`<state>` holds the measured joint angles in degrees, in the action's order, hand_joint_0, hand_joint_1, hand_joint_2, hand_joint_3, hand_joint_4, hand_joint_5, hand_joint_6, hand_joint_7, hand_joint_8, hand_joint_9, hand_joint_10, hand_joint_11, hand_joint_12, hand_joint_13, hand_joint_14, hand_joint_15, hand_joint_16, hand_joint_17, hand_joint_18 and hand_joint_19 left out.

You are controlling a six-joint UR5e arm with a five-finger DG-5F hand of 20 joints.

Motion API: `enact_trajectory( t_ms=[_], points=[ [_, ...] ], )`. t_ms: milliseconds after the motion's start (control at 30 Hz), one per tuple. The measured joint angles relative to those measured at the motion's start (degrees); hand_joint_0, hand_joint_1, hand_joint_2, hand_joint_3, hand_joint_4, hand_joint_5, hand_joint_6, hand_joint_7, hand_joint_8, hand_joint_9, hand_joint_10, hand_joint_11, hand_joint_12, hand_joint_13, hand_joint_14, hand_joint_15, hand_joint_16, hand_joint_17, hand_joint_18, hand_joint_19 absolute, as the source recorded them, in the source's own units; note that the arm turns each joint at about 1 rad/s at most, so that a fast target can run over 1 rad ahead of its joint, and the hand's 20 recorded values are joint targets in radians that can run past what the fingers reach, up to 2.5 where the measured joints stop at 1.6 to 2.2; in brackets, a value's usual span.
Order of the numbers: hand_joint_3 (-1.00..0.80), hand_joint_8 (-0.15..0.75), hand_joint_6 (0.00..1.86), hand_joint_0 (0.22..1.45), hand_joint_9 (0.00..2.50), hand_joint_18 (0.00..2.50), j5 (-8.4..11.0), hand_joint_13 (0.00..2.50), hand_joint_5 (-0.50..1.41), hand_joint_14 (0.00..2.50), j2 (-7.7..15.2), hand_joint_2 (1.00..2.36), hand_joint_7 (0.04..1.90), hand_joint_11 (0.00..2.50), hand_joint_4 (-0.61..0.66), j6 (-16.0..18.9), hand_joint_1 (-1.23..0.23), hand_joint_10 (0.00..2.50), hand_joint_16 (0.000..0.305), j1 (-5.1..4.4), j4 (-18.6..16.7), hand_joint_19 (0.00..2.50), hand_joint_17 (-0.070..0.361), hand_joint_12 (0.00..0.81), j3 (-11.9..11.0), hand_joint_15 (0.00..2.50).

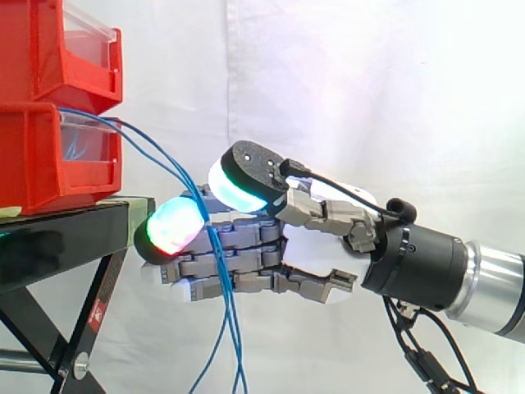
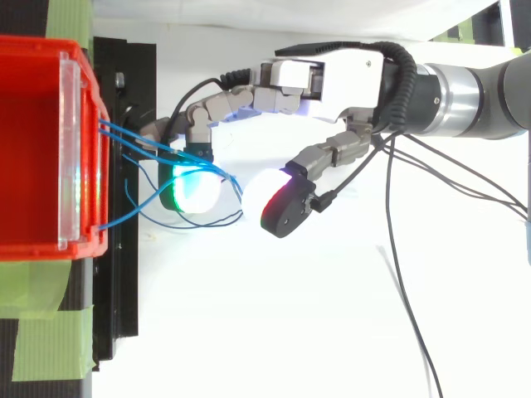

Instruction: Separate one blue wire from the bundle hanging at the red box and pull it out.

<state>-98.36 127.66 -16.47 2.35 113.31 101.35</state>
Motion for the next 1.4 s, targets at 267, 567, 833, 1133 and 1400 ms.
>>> enact_trajectory(
  t_ms=[267,567,833,1133,1400],
  points=[
    [-0.41,0.287,0.50,0.57,0.32,0.28,-0.08,0.37,-0.18,0.01,0.04,1.01,1.07,0.16,0.31,-1.15,-0.57,0.00,0.054,0.50,0.79,0.47,0.121,0.397,-0.01,0.29],
    [-0.40,0.287,0.50,0.57,0.32,0.28,-0.24,0.37,-0.17,0.01,0.04,1.01,1.13,0.17,0.29,-1.25,-0.57,0.01,0.054,1.37,1.04,0.47,0.121,0.395,0.01,0.28],
    [-0.38,0.285,0.50,0.59,0.33,0.29,-0.26,0.39,-0.16,0.01,0.04,1.01,1.33,0.18,0.26,-1.19,-0.59,0.00,0.053,1.81,1.07,0.47,0.120,0.395,0.01,0.29],
    [-0.37,0.284,0.58,0.60,0.35,0.32,-0.26,0.41,-0.18,0.01,0.04,1.01,1.25,0.19,0.26,-1.74,-0.63,0.00,0.053,1.66,1.15,0.47,0.120,0.394,0.03,0.30],
    [-0.38,0.284,0.57,0.61,0.35,0.32,-0.25,0.41,-0.18,0.01,0.04,1.01,1.25,0.21,0.26,-2.14,-0.65,0.00,0.053,1.55,1.27,0.49,0.120,0.395,0.00,0.31]
  ],
)
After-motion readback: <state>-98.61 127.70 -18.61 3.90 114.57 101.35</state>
